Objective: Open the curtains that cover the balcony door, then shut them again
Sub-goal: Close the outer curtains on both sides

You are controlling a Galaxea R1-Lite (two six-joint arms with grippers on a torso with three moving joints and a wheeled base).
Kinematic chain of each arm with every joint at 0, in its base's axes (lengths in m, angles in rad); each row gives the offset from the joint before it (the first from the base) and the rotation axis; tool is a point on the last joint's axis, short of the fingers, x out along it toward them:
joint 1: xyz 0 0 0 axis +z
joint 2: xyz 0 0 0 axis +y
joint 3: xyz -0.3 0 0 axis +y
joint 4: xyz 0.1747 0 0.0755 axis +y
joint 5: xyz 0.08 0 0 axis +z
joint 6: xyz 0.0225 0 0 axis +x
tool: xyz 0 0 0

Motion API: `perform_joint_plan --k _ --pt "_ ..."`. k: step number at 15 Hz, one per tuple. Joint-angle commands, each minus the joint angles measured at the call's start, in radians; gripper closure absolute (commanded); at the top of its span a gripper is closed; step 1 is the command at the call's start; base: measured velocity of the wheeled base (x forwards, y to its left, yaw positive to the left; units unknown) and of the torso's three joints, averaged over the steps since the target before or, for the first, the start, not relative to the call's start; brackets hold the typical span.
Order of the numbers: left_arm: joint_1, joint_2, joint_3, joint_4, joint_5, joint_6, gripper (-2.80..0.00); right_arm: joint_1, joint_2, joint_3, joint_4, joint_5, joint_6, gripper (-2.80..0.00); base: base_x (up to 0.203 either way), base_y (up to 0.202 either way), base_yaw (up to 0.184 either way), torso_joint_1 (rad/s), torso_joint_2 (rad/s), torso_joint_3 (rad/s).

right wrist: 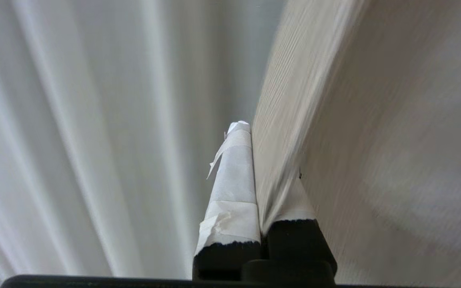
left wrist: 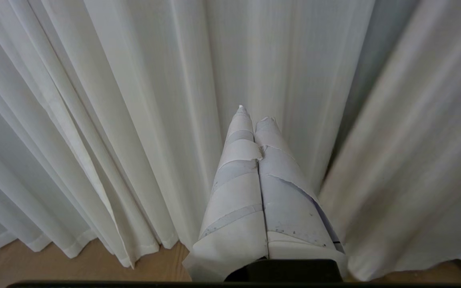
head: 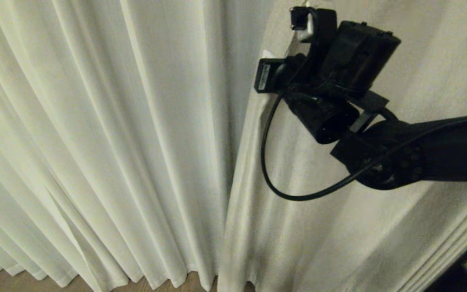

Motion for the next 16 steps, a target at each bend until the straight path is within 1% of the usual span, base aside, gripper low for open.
perform_joint_plan --k 1,4,16 --pt "0.0 0.0 0.0 0.0 0.001 -0.001 0.0 0.044 0.085 -0.053 -0.007 -0.002 -0.018 0.0 0.0 0.0 0.0 0.0 0.0 0.0" --pt "0.0 0.0 0.0 0.0 0.001 -0.001 0.0 0.072 0.109 -0.066 -0.007 -0.002 -0.024 0.0 0.0 0.0 0.0 0.0 0.0 0.0" --pt "0.0 0.0 0.0 0.0 0.001 -0.001 0.0 0.069 0.119 -0.066 -0.014 0.0 -0.024 0.0 0.0 0.0 0.0 0.0 0.0 0.0"
